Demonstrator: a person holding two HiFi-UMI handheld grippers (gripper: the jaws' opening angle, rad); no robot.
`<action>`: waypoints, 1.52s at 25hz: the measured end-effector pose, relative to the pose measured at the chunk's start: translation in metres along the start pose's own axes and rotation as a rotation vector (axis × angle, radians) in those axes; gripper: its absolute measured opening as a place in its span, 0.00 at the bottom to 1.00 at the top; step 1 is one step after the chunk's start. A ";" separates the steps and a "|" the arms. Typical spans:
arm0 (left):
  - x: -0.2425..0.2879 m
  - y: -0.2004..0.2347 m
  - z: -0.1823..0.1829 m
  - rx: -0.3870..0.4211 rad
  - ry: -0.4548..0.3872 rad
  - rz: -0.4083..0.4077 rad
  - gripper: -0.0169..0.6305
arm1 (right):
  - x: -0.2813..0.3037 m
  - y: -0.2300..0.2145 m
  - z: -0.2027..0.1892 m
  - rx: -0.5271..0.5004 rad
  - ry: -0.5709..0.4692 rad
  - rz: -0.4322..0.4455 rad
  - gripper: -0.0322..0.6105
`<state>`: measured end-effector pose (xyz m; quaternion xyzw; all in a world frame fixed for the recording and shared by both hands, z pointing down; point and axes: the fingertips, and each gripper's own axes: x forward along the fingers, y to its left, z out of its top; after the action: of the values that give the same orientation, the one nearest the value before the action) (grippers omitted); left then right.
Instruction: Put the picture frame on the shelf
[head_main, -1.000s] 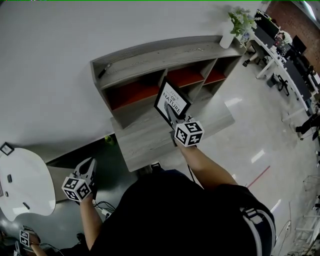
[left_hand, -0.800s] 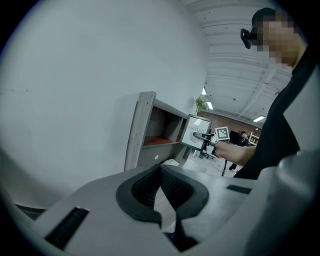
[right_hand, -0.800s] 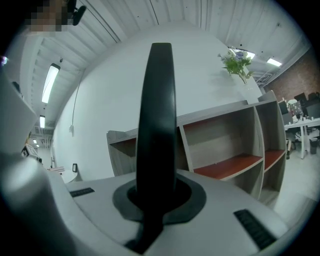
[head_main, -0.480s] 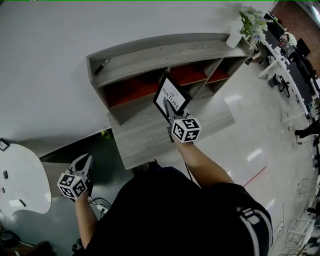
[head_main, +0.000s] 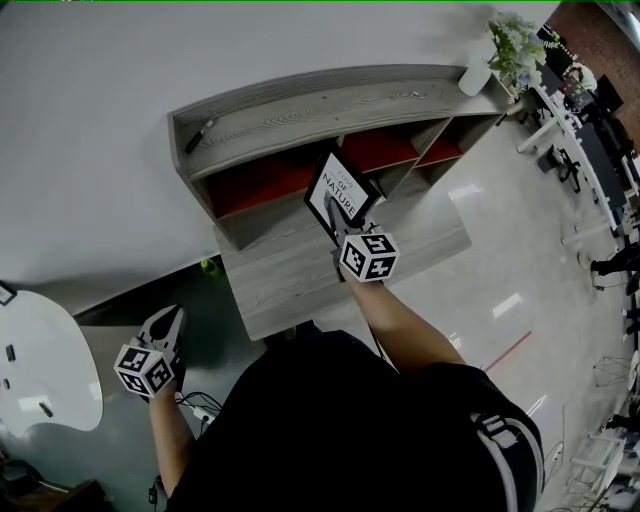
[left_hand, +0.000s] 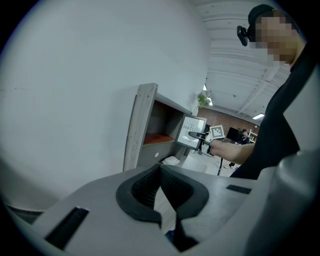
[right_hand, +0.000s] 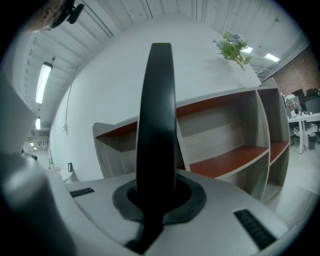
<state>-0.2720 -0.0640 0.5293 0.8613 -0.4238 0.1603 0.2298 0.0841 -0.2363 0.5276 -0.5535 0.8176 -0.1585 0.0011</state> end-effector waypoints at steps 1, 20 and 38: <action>0.002 0.001 0.000 -0.002 0.001 0.001 0.05 | 0.002 0.000 0.000 0.001 0.002 0.000 0.09; 0.017 0.005 0.011 -0.002 0.008 -0.015 0.06 | 0.028 -0.009 0.010 -0.002 -0.007 -0.003 0.09; 0.019 0.016 0.016 -0.017 0.011 0.009 0.05 | 0.057 -0.010 0.010 -0.041 -0.041 -0.040 0.09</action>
<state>-0.2727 -0.0936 0.5284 0.8565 -0.4276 0.1626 0.2390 0.0734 -0.2936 0.5308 -0.5728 0.8093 -0.1303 0.0032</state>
